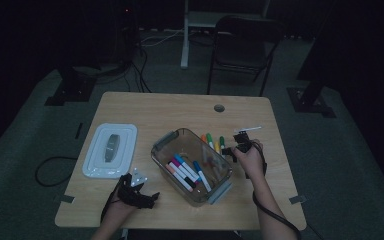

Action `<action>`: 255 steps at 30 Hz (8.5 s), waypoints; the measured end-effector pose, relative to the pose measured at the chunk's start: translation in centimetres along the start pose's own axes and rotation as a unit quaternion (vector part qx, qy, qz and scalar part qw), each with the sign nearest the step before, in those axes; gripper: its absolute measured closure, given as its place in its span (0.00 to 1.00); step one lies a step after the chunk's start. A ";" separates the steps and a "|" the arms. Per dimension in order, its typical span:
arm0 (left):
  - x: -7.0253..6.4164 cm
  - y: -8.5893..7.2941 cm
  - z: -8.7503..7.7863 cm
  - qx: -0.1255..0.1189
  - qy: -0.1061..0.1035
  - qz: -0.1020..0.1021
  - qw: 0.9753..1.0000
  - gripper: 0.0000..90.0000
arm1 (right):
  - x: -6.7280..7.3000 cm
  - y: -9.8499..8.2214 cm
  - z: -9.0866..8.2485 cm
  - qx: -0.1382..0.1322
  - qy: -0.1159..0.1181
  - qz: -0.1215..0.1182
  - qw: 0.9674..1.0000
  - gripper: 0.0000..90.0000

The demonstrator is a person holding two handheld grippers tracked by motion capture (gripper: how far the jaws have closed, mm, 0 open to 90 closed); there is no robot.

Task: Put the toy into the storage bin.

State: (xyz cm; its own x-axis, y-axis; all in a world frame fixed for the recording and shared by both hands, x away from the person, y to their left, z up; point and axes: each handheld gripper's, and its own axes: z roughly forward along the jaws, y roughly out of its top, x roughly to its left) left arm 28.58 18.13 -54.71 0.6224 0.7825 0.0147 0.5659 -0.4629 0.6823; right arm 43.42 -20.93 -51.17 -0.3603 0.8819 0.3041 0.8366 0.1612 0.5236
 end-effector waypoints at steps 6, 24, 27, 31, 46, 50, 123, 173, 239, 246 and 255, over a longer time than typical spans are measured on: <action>0.0 0.0 0.0 0.000 0.000 0.000 1.000 0.01 | -0.2 0.2 1.2 0.013 -0.026 0.007 1.000 0.75; 0.0 0.0 0.0 0.000 0.000 0.000 1.000 0.01 | -0.6 -0.1 -5.0 -0.020 -0.013 0.043 0.999 0.85; 0.0 0.0 0.0 0.000 0.000 0.000 1.000 0.01 | 0.1 0.0 -6.5 -0.031 0.003 0.039 0.999 0.85; 0.0 0.0 0.0 0.000 0.000 0.000 1.000 0.01 | 1.4 0.3 -8.3 -0.046 0.022 0.025 0.998 0.85; 0.0 0.0 0.0 -0.001 0.000 -0.001 1.000 0.01 | 9.1 1.3 -11.0 -0.055 0.104 -0.067 0.991 0.85; 0.0 0.0 0.0 0.000 0.000 -0.001 1.000 0.01 | 11.5 1.3 -10.3 -0.042 0.129 -0.092 0.986 0.85; 0.0 0.0 0.0 0.000 0.000 0.000 1.000 0.01 | 0.6 -1.3 -3.4 -0.028 0.018 -0.020 0.999 0.63; 0.0 0.0 0.0 0.000 0.000 0.000 1.000 0.01 | 6.3 1.7 -10.8 -0.097 0.065 -0.038 0.992 0.85; 0.0 0.0 0.0 0.000 0.000 0.000 1.000 0.01 | 16.8 1.6 -4.1 0.034 0.149 -0.172 0.973 0.67; 0.0 0.0 0.0 -0.001 0.000 0.000 1.000 0.01 | 11.8 2.4 -8.3 -0.034 0.119 -0.136 0.983 0.64; 0.0 0.0 0.0 -0.001 0.000 0.000 1.000 0.01 | 5.9 2.2 -9.2 -0.068 0.071 -0.083 0.992 0.63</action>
State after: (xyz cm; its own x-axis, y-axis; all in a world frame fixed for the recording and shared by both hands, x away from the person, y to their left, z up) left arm 28.59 18.13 -54.72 0.6219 0.7830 0.0154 0.5650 -0.4622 0.6834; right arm 39.36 -19.44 -40.92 -0.5516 0.7752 0.3080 0.7004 0.2298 0.6758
